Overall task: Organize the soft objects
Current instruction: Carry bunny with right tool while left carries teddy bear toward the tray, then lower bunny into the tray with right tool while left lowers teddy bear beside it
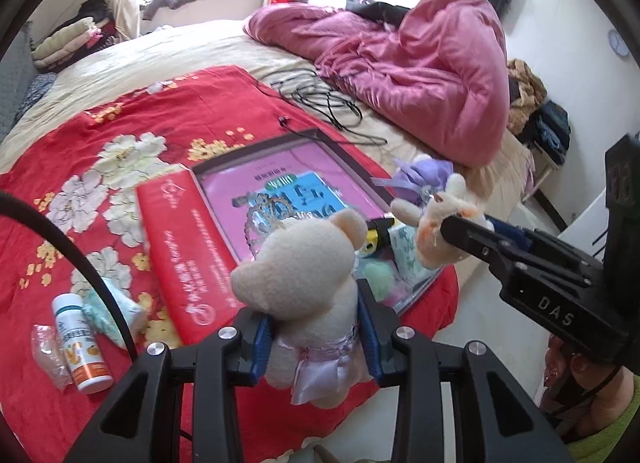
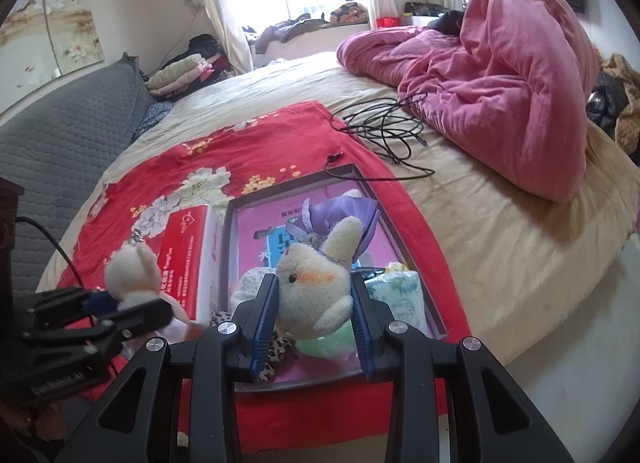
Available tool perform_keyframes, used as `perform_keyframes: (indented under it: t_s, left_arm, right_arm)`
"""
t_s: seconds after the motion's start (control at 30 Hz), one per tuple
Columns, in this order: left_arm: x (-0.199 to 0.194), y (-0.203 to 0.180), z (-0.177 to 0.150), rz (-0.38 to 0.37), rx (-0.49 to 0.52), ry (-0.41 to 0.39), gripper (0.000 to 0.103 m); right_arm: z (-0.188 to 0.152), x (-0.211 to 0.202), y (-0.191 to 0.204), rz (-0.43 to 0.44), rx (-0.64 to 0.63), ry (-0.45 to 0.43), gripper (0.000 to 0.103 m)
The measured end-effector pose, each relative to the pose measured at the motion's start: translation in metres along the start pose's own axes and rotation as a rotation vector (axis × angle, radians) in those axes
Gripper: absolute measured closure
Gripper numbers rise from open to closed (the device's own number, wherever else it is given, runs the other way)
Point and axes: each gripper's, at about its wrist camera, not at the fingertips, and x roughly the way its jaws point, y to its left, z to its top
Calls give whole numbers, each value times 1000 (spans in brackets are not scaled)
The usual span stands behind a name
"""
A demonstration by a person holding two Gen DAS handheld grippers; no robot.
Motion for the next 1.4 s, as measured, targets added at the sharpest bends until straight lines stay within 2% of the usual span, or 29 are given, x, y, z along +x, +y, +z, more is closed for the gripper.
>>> perform_keyframes:
  t_s: [0.23, 0.37, 0.8, 1.4]
  left_arm:
    - [34, -17, -2, -26, 30, 54, 65]
    - [48, -22, -3, -16, 33, 79, 65]
    - [86, -14, 1, 8, 32, 134, 65]
    - [106, 0, 12, 30, 8, 139, 65]
  right_arm:
    - [-4, 8, -10, 6, 15, 15, 67]
    - [-4, 13, -16, 7, 23, 22, 67]
    - [-5, 33, -25, 24, 38, 56, 67]
    - [0, 55, -22, 26, 22, 83, 67]
